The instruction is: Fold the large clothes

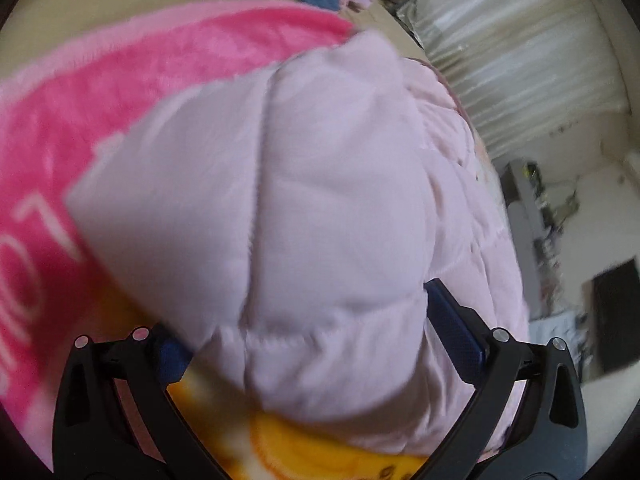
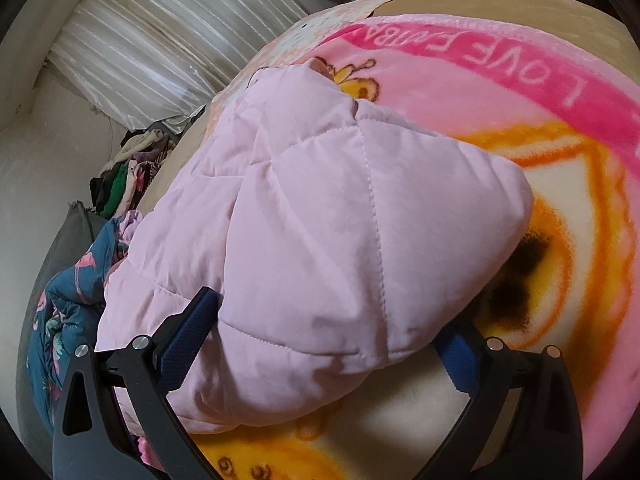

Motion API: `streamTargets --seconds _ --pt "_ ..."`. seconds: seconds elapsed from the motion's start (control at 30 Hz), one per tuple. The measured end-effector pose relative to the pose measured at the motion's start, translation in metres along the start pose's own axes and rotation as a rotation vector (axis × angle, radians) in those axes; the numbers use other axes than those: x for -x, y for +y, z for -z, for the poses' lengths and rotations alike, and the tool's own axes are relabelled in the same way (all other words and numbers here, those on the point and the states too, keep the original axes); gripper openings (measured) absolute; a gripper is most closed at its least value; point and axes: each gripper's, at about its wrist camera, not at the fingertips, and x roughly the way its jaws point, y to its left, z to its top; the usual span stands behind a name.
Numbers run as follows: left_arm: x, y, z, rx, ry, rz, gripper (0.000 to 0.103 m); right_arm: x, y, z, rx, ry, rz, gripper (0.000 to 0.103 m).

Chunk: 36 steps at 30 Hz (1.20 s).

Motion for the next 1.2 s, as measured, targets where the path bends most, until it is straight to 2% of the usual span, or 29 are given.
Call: streamTargets --seconds 0.07,0.37,0.43,0.5,0.53,0.6,0.7,0.97,1.1,1.2 --pt "-0.008 0.005 -0.001 0.033 0.000 0.028 0.095 -0.003 -0.001 0.000 0.005 0.000 -0.003 0.099" --pt "-0.014 -0.008 -0.004 -0.045 -0.037 0.029 0.094 -0.021 -0.005 -0.008 -0.017 0.010 -0.041 0.098" --pt "-0.010 -0.014 -0.003 -0.081 -0.056 0.030 0.088 -0.022 -0.004 -0.010 -0.012 0.005 -0.053 0.093" --pt "-0.006 -0.023 -0.002 -0.134 -0.077 0.024 0.075 -0.022 -0.001 -0.010 0.001 0.011 -0.076 0.074" --pt "-0.005 -0.027 -0.002 -0.155 -0.086 0.019 0.072 -0.020 0.003 -0.011 0.029 0.010 -0.079 0.070" --pt "0.003 -0.042 0.002 -0.227 -0.112 0.005 0.060 -0.015 0.012 -0.010 0.085 -0.001 -0.075 0.053" --pt "0.013 -0.060 0.005 -0.323 -0.141 -0.021 0.048 -0.008 0.032 -0.009 0.213 -0.023 -0.031 0.041" --pt "0.018 -0.081 0.015 -0.505 -0.176 -0.074 0.037 0.008 0.080 0.006 0.564 -0.118 0.116 0.030" --pt "0.030 -0.084 0.012 -0.549 -0.192 -0.071 0.035 0.016 0.094 0.012 0.672 -0.141 0.159 0.028" --pt "0.041 -0.090 0.014 -0.587 -0.200 -0.070 0.033 0.026 0.102 0.013 0.718 -0.158 0.161 0.026"
